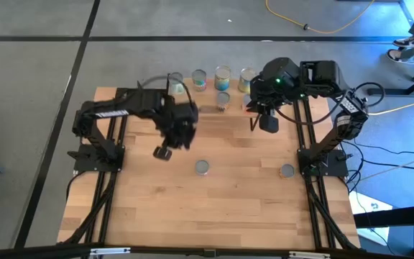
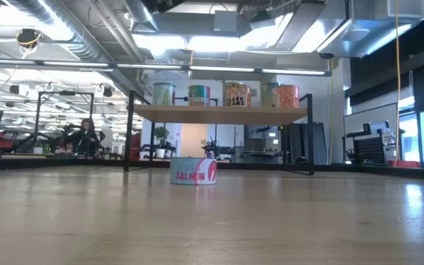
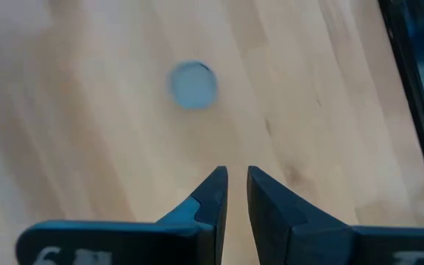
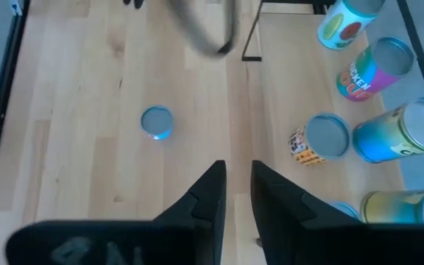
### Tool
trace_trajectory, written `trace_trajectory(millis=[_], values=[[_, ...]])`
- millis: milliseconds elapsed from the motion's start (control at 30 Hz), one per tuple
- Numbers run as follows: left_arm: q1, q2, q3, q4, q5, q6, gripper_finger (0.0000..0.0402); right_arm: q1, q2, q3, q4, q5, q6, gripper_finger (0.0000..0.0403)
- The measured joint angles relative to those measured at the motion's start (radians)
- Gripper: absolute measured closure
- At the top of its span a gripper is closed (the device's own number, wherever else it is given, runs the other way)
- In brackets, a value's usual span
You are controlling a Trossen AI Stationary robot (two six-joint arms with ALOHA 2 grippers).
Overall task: Pick and place cans onto a shelf
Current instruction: Put the canned salmon on the shelf
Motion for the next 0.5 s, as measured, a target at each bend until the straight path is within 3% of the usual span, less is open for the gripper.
trace_trajectory(millis=[233,500], values=[[-0.094,0.000,-0.205,0.098,0.002,0.002,0.0354,0.039,-0.001,0.000,0.000,0.000,0.000,0.0336],[-0.169,0.000,-0.368,0.409,-0.002,0.129,0.0354,0.079,-0.036,0.020,0.000,0.000,-0.024,0.0336]])
